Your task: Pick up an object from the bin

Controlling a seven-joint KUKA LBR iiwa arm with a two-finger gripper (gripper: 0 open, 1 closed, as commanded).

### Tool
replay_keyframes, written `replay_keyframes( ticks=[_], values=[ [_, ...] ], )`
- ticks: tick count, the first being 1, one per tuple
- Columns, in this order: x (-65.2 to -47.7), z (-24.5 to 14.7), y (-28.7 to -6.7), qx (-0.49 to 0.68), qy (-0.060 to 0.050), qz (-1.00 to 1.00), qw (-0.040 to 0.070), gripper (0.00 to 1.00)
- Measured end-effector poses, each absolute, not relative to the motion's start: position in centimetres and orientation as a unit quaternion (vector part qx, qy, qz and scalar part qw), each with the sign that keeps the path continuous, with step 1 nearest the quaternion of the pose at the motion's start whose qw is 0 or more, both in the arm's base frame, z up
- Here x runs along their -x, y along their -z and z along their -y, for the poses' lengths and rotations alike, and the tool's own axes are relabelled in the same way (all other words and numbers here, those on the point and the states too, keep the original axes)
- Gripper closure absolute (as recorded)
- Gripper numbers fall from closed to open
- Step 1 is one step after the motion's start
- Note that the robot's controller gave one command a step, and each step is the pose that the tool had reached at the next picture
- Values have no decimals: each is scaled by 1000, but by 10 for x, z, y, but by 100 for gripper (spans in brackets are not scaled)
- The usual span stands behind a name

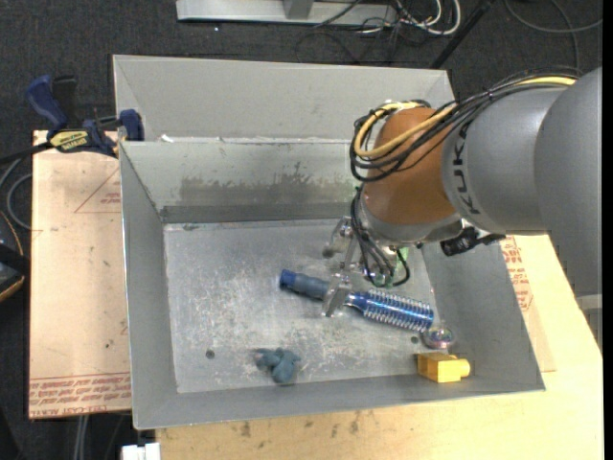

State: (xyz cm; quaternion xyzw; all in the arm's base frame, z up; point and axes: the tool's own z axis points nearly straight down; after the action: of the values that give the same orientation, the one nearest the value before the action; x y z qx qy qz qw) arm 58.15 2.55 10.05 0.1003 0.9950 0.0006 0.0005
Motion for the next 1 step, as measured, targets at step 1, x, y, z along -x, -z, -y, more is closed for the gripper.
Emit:
replay_keyframes(
  ticks=[1],
  values=[
    [-563, 68, -99, -124, 2, -992, -1, 0]
  ],
)
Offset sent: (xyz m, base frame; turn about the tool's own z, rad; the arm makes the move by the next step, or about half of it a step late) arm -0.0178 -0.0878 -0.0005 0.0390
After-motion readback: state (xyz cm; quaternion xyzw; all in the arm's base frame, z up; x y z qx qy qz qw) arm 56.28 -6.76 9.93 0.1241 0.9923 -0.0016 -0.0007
